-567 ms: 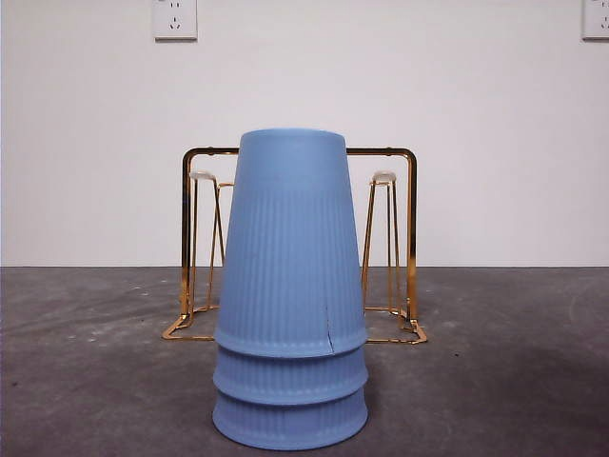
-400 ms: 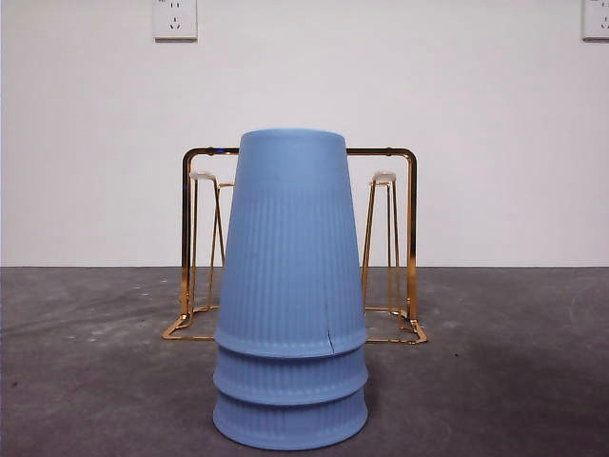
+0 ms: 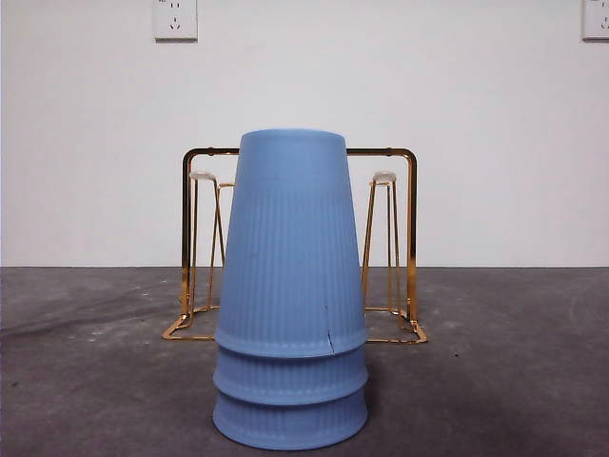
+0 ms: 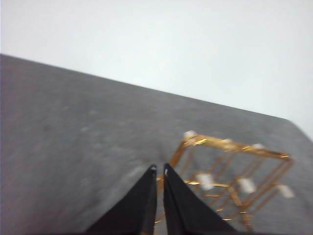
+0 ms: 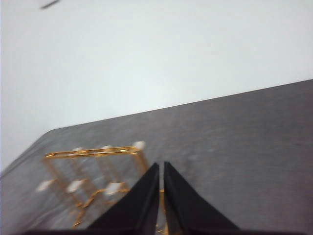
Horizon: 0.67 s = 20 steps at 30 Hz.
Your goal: Pick the top cup and place it on cupholder, pick up the mid cup and place it on cupholder, last pick the bottom cup and place it on cupholder.
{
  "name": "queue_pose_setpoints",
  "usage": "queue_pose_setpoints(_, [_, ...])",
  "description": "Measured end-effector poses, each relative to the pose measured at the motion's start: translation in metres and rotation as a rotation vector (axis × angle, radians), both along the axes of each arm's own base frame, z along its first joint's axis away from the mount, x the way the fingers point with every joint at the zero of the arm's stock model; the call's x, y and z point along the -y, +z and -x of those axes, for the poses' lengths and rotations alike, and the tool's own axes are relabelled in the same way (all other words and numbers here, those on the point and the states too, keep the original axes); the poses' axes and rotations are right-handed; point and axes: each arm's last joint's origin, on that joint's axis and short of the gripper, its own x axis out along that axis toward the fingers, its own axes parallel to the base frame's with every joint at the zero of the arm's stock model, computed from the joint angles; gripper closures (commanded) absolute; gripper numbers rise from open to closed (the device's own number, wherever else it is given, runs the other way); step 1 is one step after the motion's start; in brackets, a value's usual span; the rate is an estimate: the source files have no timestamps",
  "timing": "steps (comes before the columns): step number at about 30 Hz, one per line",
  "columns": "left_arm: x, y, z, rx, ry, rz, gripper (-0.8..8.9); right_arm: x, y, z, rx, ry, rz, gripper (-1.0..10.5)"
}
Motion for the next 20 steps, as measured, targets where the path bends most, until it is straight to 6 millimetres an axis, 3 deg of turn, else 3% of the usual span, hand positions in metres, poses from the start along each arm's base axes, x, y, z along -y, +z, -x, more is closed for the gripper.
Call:
queue_pose_setpoints(6, [0.005,0.037,-0.02,-0.09,-0.167,0.031,7.99,-0.004,0.035,-0.013,-0.027,0.156,0.035,9.3])
queue_pose_setpoints(10, [0.011,0.051,-0.032,-0.158,-0.281,0.02,7.99,-0.007,0.051,-0.023,-0.049,0.256,0.081,9.3])
queue_pose_setpoints(15, [0.023,0.065,-0.038,-0.192,-0.411,-0.063,7.99,-0.01,0.061,-0.043,-0.096,0.376,0.132,9.3])
queue_pose_setpoints(20, [0.036,0.066,-0.036,-0.184,-0.533,-0.152,7.95,-0.013,0.056,-0.059,-0.139,0.47,0.131,9.3])
